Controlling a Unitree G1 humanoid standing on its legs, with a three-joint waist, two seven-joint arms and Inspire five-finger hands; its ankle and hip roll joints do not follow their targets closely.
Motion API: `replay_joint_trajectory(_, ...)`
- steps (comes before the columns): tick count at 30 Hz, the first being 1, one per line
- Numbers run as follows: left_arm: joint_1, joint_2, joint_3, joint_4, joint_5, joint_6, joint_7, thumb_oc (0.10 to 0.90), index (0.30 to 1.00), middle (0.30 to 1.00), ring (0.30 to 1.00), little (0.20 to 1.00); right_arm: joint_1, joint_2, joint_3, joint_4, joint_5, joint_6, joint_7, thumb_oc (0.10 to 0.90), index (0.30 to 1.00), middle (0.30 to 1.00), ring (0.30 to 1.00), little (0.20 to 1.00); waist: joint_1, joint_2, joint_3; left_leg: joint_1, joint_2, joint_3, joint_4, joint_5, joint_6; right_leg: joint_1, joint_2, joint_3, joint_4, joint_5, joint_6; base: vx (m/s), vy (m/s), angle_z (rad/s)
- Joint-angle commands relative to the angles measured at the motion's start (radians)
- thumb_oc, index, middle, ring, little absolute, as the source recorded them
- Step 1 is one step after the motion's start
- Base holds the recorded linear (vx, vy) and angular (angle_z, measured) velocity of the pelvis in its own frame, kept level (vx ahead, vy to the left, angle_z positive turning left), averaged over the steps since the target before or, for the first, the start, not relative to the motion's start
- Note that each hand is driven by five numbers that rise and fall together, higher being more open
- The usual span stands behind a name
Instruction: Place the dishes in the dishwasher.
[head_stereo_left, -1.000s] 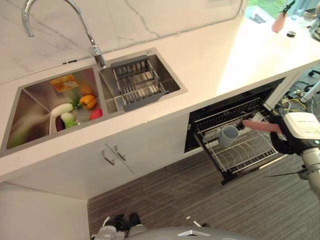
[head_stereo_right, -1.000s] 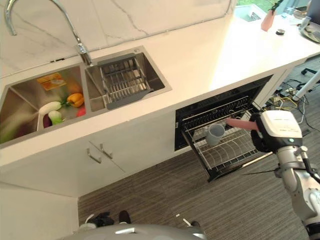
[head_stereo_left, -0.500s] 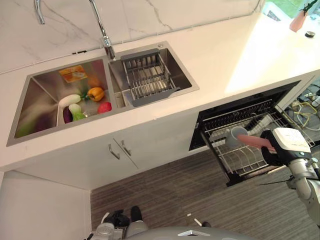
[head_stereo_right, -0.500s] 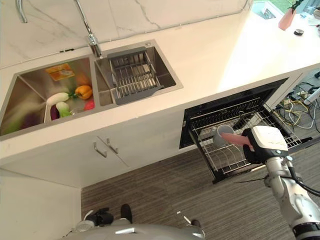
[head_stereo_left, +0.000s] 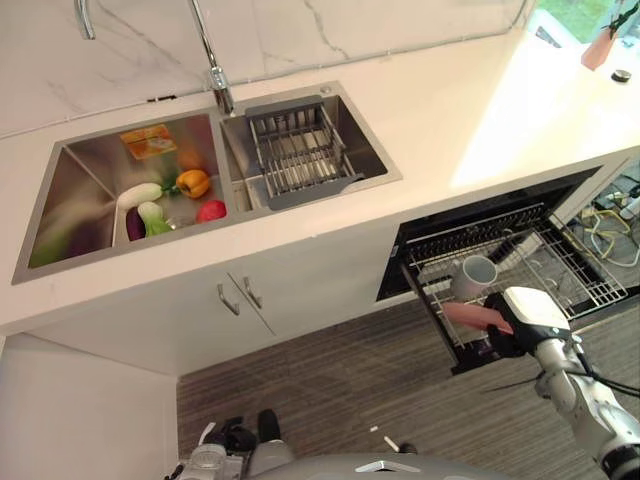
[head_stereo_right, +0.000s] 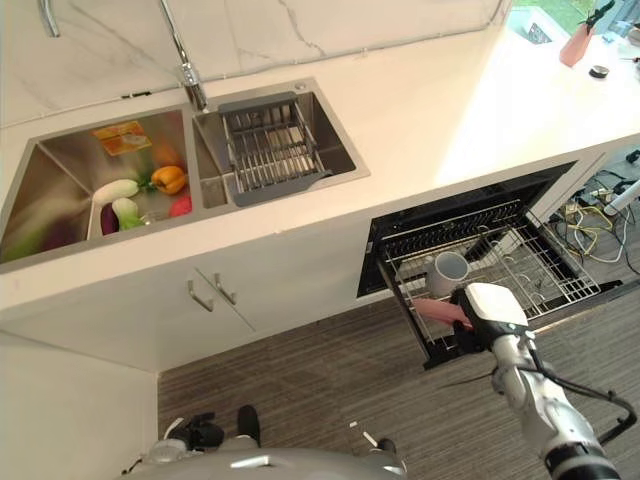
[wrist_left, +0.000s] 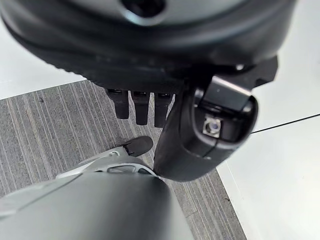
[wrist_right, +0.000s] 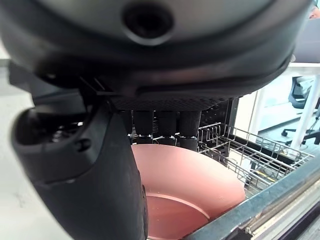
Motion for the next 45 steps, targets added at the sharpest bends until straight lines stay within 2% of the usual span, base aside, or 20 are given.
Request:
replay_joint_trajectory(1, 0.015, -0.012, -0.076, 0.111, 0.004, 0.04, 0.002, 0.8, 0.9, 0.9, 0.9, 0.9, -0.152, -0.088, -0.032, -0.007, -0.018, 0.025, -0.087, 0.4, 0.3, 0.3, 0.3, 0.3, 0.043, -0.002, 0.039, 0.025, -0.027, -0.039, 0.003, -0.121, 0.042, -0.063, -0.021, 0.039, 0.02, 0.004, 0.01, -0.08, -0.009, 0.09)
replay_joint_trajectory(7, -0.013, -0.011, -0.114, 0.096, -0.015, 0.028, 0.042, 0.8, 0.9, 0.9, 0.9, 0.9, -0.297, -0.097, 0.005, 0.121, -0.09, 0.105, -0.236, 0.4, 0.3, 0.3, 0.3, 0.3, 0.055, 0.023, 0.097, -0.031, -0.031, -0.069, 0.003, -0.103, 0.04, -0.103, -0.021, 0.032, 0.02, 0.01, 0.008, -0.09, -0.004, 0.11)
replay_joint_trajectory(13, -0.063, -0.009, -0.165, 0.083, -0.076, 0.012, 0.079, 0.8, 0.9, 0.9, 0.9, 0.9, -0.474, -0.133, 0.044, 0.245, -0.088, 0.201, -0.367, 0.4, 0.3, 0.3, 0.3, 0.3, 0.065, 0.053, 0.161, -0.12, -0.034, -0.095, 0.003, -0.074, 0.036, -0.186, -0.031, 0.035, 0.02, 0.035, 0.004, -0.11, 0.01, 0.09)
replay_joint_trajectory(21, -0.093, -0.01, -0.193, 0.059, -0.101, 0.0, 0.094, 0.8, 0.9, 0.9, 0.9, 0.9, -0.538, -0.108, 0.081, 0.323, -0.081, 0.238, -0.404, 0.4, 0.3, 0.3, 0.3, 0.3, 0.069, 0.066, 0.195, -0.178, -0.044, -0.107, 0.003, -0.055, 0.035, -0.243, -0.041, 0.042, 0.02, 0.056, 0.002, -0.05, 0.005, 0.06)
replay_joint_trajectory(26, -0.102, -0.018, -0.202, 0.049, -0.122, -0.004, 0.096, 0.8, 0.9, 0.9, 0.9, 0.9, -0.533, -0.08, 0.12, 0.313, -0.131, 0.257, -0.405, 0.4, 0.3, 0.3, 0.3, 0.3, 0.063, 0.066, 0.2, -0.191, -0.045, -0.1, 0.003, -0.053, 0.035, -0.263, -0.047, 0.049, 0.02, 0.061, 0.002, -0.02, 0.012, 0.05)
replay_joint_trajectory(27, -0.102, -0.019, -0.202, 0.046, -0.126, -0.004, 0.096, 0.8, 0.9, 0.9, 0.9, 0.9, -0.526, -0.071, 0.126, 0.312, -0.131, 0.252, -0.397, 0.475, 0.413, 0.413, 0.413, 0.413, 0.062, 0.065, 0.199, -0.19, -0.045, -0.099, 0.003, -0.054, 0.035, -0.263, -0.047, 0.05, 0.02, 0.062, 0.002, 0.0, 0.0, 0.0)
replay_joint_trajectory(28, -0.101, -0.019, -0.202, 0.044, -0.125, -0.004, 0.097, 0.8, 0.9, 0.9, 0.9, 0.9, -0.516, -0.055, 0.13, 0.321, -0.128, 0.249, -0.386, 0.8, 0.9, 0.9, 0.9, 0.9, 0.061, 0.064, 0.2, -0.188, -0.045, -0.099, 0.003, -0.055, 0.036, -0.262, -0.048, 0.051, 0.02, 0.063, 0.001, 0.0, 0.0, 0.0)
replay_joint_trajectory(31, -0.102, -0.017, -0.197, 0.032, -0.137, -0.003, 0.094, 0.8, 0.9, 0.9, 0.9, 0.9, -0.469, -0.005, 0.127, 0.321, -0.035, 0.188, -0.315, 0.8, 0.9, 0.9, 0.9, 0.9, 0.055, 0.056, 0.197, -0.183, -0.048, -0.098, 0.003, -0.057, 0.037, -0.26, -0.048, 0.055, 0.02, 0.065, 0.001, 0.0, 0.0, 0.0)
replay_joint_trajectory(34, -0.101, -0.013, -0.192, 0.025, -0.136, -0.003, 0.089, 0.8, 0.9, 0.9, 0.9, 0.9, -0.438, 0.004, 0.122, 0.307, 0.005, 0.164, -0.282, 0.8, 0.9, 0.9, 0.9, 0.9, 0.05, 0.051, 0.195, -0.18, -0.05, -0.096, 0.003, -0.059, 0.037, -0.259, -0.049, 0.055, 0.02, 0.064, 0.0, 0.0, 0.0, 0.0)
replay_joint_trajectory(39, -0.095, -0.001, -0.181, 0.025, -0.118, 0.0, 0.072, 0.8, 0.9, 0.9, 0.9, 0.9, -0.382, 0.017, 0.09, 0.268, 0.142, 0.09, -0.206, 0.8, 0.9, 0.9, 0.9, 0.9, 0.04, 0.041, 0.197, -0.166, -0.05, -0.093, 0.003, -0.065, 0.037, -0.249, -0.046, 0.056, 0.02, 0.062, -0.001, 0.0, 0.0, 0.0)
replay_joint_trajectory(42, -0.094, 0.001, -0.172, 0.031, -0.114, 0.003, 0.067, 0.8, 0.9, 0.9, 0.9, 0.9, -0.359, 0.019, 0.068, 0.247, 0.172, 0.08, -0.194, 0.8, 0.9, 0.9, 0.9, 0.9, 0.037, 0.038, 0.195, -0.158, -0.049, -0.091, 0.003, -0.067, 0.037, -0.243, -0.044, 0.056, 0.02, 0.061, -0.001, 0.0, 0.0, 0.0)
replay_joint_trajectory(45, -0.086, 0.007, -0.156, 0.039, -0.104, 0.011, 0.063, 0.8, 0.9, 0.9, 0.9, 0.9, -0.304, 0.022, -0.015, 0.17, 0.225, 0.081, -0.205, 0.8, 0.9, 0.9, 0.9, 0.9, 0.025, 0.03, 0.182, -0.139, -0.047, -0.085, 0.003, -0.076, 0.038, -0.23, -0.042, 0.058, 0.02, 0.056, -0.001, 0.01, -0.007, -0.03)
